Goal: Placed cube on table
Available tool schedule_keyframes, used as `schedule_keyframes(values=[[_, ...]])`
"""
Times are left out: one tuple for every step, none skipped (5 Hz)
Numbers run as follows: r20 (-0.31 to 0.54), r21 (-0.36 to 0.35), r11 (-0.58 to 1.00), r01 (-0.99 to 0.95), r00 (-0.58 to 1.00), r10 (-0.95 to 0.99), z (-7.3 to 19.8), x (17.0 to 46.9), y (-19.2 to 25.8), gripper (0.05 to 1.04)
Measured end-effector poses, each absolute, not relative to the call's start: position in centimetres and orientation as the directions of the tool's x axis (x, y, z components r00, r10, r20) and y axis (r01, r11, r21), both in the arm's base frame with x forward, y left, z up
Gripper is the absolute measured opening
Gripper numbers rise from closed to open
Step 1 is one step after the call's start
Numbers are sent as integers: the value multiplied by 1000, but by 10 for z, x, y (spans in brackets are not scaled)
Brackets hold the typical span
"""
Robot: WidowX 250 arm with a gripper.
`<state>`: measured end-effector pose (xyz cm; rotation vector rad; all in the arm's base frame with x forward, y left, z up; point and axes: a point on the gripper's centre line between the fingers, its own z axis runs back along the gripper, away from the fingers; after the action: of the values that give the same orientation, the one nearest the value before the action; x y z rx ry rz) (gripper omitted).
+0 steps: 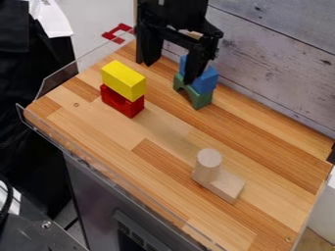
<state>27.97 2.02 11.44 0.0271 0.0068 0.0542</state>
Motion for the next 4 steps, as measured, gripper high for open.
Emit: schedule_keyframes(values=[[-40, 27, 998, -53, 998, 54, 106, 277, 20, 1000], [-37, 24, 999, -47, 998, 47, 103, 280, 20, 1000], [-5, 3, 997, -77, 997, 77, 109, 293, 24, 1000], [44, 7, 997, -82, 996, 82, 123, 306, 28, 1000]])
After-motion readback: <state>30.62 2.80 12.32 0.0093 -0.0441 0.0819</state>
